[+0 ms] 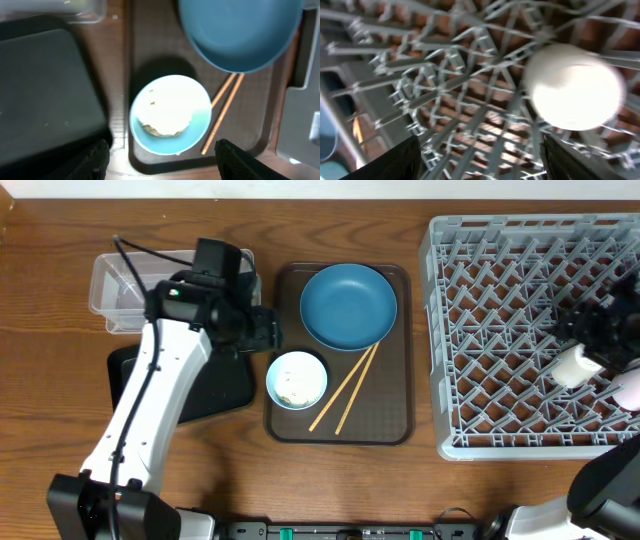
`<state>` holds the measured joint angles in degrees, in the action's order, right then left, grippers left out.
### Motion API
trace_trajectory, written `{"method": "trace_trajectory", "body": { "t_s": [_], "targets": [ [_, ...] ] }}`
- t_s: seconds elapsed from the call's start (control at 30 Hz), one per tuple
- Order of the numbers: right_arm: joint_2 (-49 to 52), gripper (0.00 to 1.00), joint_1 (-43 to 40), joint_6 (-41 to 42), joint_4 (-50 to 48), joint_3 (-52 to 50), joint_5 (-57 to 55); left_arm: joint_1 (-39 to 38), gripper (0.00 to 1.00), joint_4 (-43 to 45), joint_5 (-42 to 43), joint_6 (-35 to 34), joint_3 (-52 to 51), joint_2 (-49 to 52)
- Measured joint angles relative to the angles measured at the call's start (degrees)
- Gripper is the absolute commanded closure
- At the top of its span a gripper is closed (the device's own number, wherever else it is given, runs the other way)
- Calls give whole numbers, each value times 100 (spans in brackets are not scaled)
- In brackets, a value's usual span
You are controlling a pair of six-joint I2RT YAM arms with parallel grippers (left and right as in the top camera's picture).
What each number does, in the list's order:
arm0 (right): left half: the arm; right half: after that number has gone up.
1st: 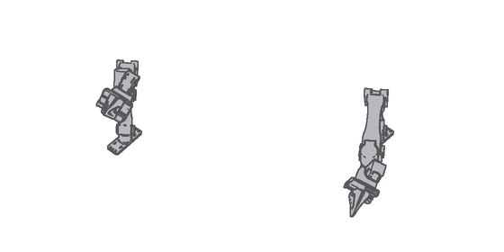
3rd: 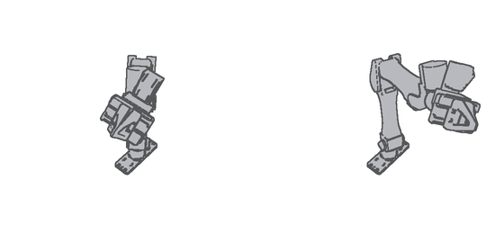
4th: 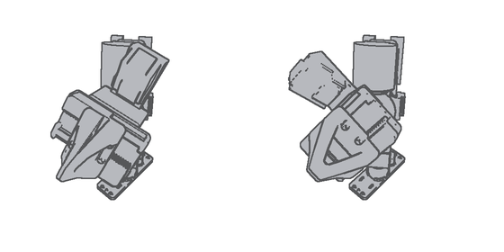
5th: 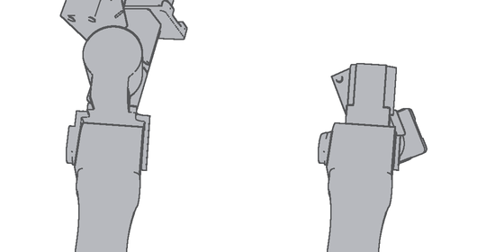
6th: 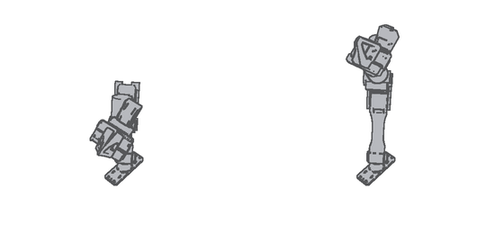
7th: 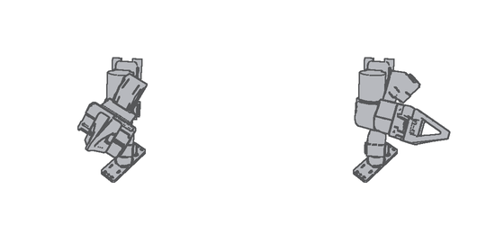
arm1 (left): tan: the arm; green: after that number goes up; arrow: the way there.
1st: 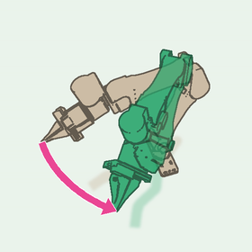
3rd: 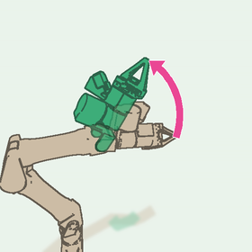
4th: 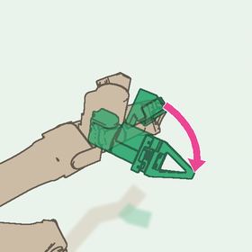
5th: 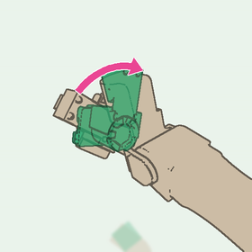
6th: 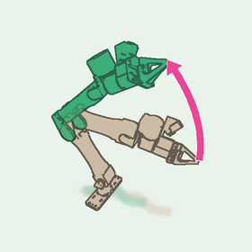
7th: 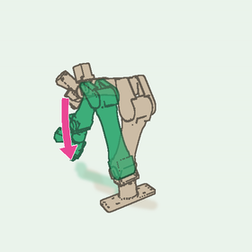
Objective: Sort waste into correct bins and load items into the dishwasher rack
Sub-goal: 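Reach left gripper down toward the light-blue bowl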
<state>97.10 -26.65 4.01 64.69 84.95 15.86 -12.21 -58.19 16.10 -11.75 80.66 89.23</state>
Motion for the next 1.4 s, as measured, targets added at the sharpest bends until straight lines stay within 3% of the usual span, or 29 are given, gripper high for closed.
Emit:
{"method": "trace_trajectory", "body": {
  "t_s": [0.47,0.97,1.27,1.4],
  "targets": [
    [0,24,1460,-157,-44,0,-168,-1150,30,326,0,0,0,756],
    [0,23,1550,-168,-46,0,-378,-2002,31,494,-459,-4,0,1895],
    [0,23,1550,-168,-44,0,-389,-2197,42,730,-579,-4,0,2302],
    [0,23,1550,-166,-46,0,-389,-2251,57,776,-581,-24,0,2455]
  ]
}}
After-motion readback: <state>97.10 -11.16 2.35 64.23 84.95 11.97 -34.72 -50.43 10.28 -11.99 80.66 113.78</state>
